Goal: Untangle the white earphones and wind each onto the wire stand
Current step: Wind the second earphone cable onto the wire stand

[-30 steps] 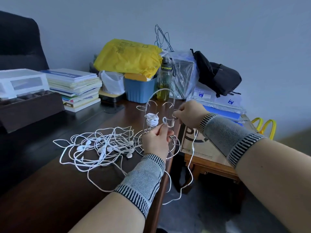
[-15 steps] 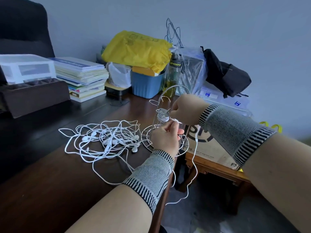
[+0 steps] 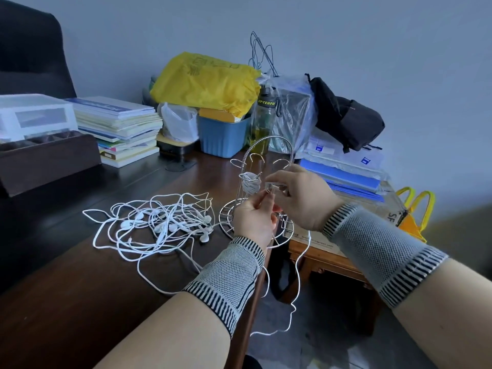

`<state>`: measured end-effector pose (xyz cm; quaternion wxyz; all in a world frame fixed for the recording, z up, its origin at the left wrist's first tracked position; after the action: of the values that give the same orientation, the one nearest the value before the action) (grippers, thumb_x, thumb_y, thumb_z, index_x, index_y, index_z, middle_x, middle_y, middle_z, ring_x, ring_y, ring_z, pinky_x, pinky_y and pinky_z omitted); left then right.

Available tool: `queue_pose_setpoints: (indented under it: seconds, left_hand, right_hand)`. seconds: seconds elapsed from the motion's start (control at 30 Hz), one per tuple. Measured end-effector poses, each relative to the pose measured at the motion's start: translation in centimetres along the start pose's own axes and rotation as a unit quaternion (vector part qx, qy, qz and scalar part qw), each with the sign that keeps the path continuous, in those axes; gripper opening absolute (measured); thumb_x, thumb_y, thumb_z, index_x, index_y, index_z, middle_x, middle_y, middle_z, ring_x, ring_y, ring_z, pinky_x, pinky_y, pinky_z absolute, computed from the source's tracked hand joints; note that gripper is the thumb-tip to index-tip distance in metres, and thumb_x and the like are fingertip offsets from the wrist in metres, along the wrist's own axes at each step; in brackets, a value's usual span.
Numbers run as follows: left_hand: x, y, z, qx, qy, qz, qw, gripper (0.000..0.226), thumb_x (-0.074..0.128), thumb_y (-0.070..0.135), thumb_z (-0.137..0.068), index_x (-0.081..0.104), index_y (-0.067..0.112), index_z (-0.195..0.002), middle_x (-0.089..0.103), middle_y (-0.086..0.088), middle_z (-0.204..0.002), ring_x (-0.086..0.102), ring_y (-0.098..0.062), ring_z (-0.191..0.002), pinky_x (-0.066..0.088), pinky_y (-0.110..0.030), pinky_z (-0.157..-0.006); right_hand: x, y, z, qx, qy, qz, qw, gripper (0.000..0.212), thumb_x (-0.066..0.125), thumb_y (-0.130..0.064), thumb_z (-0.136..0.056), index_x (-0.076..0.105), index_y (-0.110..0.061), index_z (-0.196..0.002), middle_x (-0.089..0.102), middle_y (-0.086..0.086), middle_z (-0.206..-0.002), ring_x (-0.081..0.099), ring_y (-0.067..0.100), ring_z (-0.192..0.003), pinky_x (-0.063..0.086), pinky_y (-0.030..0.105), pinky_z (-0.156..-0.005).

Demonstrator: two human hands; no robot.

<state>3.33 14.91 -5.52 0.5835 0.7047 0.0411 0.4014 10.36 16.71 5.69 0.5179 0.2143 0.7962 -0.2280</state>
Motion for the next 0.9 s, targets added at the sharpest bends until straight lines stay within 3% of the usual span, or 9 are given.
queue_pose_setpoints:
  seconds: [0.1, 0.2, 0.3, 0.37, 0.47, 0.6, 0.7, 0.8, 0.9]
  left_hand:
    - [0.2, 0.0, -0.1, 0.017, -0.009, -0.042, 0.999, 0.018, 0.054, 0.01, -0.099, 0.068, 0.011, -0.111, 0.052, 0.001, -0.057, 0.042, -0.006, -0.039, 0.035, -0.02, -0.039]
    - [0.2, 0.2, -0.1, 0.022, -0.016, -0.086, 0.996, 0.022, 0.052, 0.012, -0.101, 0.064, 0.009, -0.119, 0.052, 0.0, -0.06, 0.044, -0.006, -0.039, 0.036, -0.02, -0.038]
    - [0.2, 0.2, -0.2, 0.022, -0.015, -0.075, 0.997, 0.021, 0.049, 0.009, -0.101, 0.063, 0.008, -0.116, 0.049, 0.0, -0.058, 0.043, -0.007, -0.039, 0.036, -0.02, -0.038]
    - [0.2, 0.0, -0.4, 0.023, -0.013, -0.052, 0.998, 0.018, 0.05, 0.009, -0.101, 0.066, 0.009, -0.108, 0.05, 0.0, -0.056, 0.043, -0.009, -0.043, 0.036, -0.022, -0.043]
    - [0.2, 0.0, -0.6, 0.032, -0.02, -0.051, 0.998, 0.019, 0.051, 0.008, -0.101, 0.068, 0.015, -0.097, 0.056, -0.001, -0.061, 0.048, -0.01, -0.049, 0.038, -0.022, -0.045]
    - [0.3, 0.1, -0.6, 0.036, -0.021, -0.042, 0.998, 0.025, 0.047, 0.003, -0.101, 0.067, 0.017, -0.095, 0.055, -0.005, -0.062, 0.046, -0.01, -0.047, 0.037, -0.019, -0.041]
    - [-0.1, -0.1, -0.5, 0.02, -0.003, -0.042, 0.999, 0.017, 0.053, 0.013, -0.1, 0.068, 0.022, -0.103, 0.063, 0.005, -0.057, 0.046, -0.006, -0.041, 0.035, -0.017, -0.036]
    - [-0.3, 0.1, -0.4, 0.023, -0.003, -0.055, 0.998, 0.022, 0.056, 0.015, -0.098, 0.065, 0.017, -0.118, 0.07, 0.006, -0.064, 0.045, -0.003, -0.042, 0.033, -0.016, -0.035]
    - [-0.3, 0.1, -0.2, 0.027, -0.002, -0.071, 0.997, 0.029, 0.055, 0.014, -0.098, 0.062, 0.01, -0.126, 0.07, 0.007, -0.063, 0.041, -0.002, -0.04, 0.031, -0.014, -0.036]
  right_hand:
    - [0.1, 0.0, 0.1, -0.012, 0.021, 0.014, 1.0, 0.034, 0.049, -0.021, -0.094, 0.06, -0.028, -0.126, 0.052, 0.0, -0.112, 0.061, 0.021, -0.09, 0.05, 0.033, -0.078]
    - [-0.3, -0.4, -0.1, -0.023, 0.03, 0.057, 0.998, 0.035, 0.045, -0.022, -0.097, 0.059, -0.028, -0.129, 0.048, 0.003, -0.116, 0.06, 0.024, -0.088, 0.05, 0.034, -0.073]
    - [0.0, -1.3, 0.1, -0.058, 0.04, 0.146, 0.987, 0.033, 0.054, -0.019, -0.094, 0.061, -0.022, -0.126, 0.045, 0.005, -0.112, 0.058, 0.023, -0.073, 0.054, 0.037, -0.063]
    - [0.2, -2.3, 0.5, -0.099, 0.073, 0.182, 0.976, 0.027, 0.072, -0.013, -0.082, 0.07, -0.015, -0.109, 0.049, 0.006, -0.1, 0.045, 0.018, -0.058, 0.042, 0.029, -0.047]
    - [-0.6, -3.5, 1.1, -0.131, 0.151, 0.18, 0.963, 0.021, 0.088, -0.011, -0.063, 0.072, -0.011, -0.077, 0.051, 0.005, -0.082, 0.029, 0.014, -0.054, 0.026, 0.021, -0.042]
    - [-1.1, -3.4, 2.9, -0.159, 0.224, 0.111, 0.955, 0.01, 0.077, -0.006, -0.069, 0.071, -0.008, -0.077, 0.057, 0.01, -0.084, 0.048, 0.021, -0.051, 0.031, 0.021, -0.041]
    - [-1.2, 0.1, 4.5, -0.06, 0.262, -0.038, 0.963, 0.012, 0.066, -0.003, -0.079, 0.069, -0.009, -0.089, 0.06, 0.005, -0.087, 0.052, 0.014, -0.059, 0.042, 0.023, -0.048]
    - [1.1, 5.2, 4.8, 0.125, 0.203, -0.197, 0.951, 0.01, 0.064, -0.009, -0.085, 0.065, -0.018, -0.089, 0.06, -0.012, -0.075, 0.051, 0.0, -0.06, 0.042, 0.012, -0.056]
    - [2.9, 7.1, 4.5, 0.193, 0.16, -0.275, 0.928, 0.011, 0.062, -0.014, -0.089, 0.068, -0.02, -0.083, 0.061, -0.011, -0.064, 0.05, 0.001, -0.051, 0.041, 0.017, -0.051]
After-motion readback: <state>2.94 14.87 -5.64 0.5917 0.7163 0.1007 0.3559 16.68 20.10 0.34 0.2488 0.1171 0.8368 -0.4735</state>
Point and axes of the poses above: each hand's wrist, its own z-axis away from the middle knuckle, its own x-axis out of the palm, y = z × x, the point moved 10 cm from there along -z, towards the middle knuckle
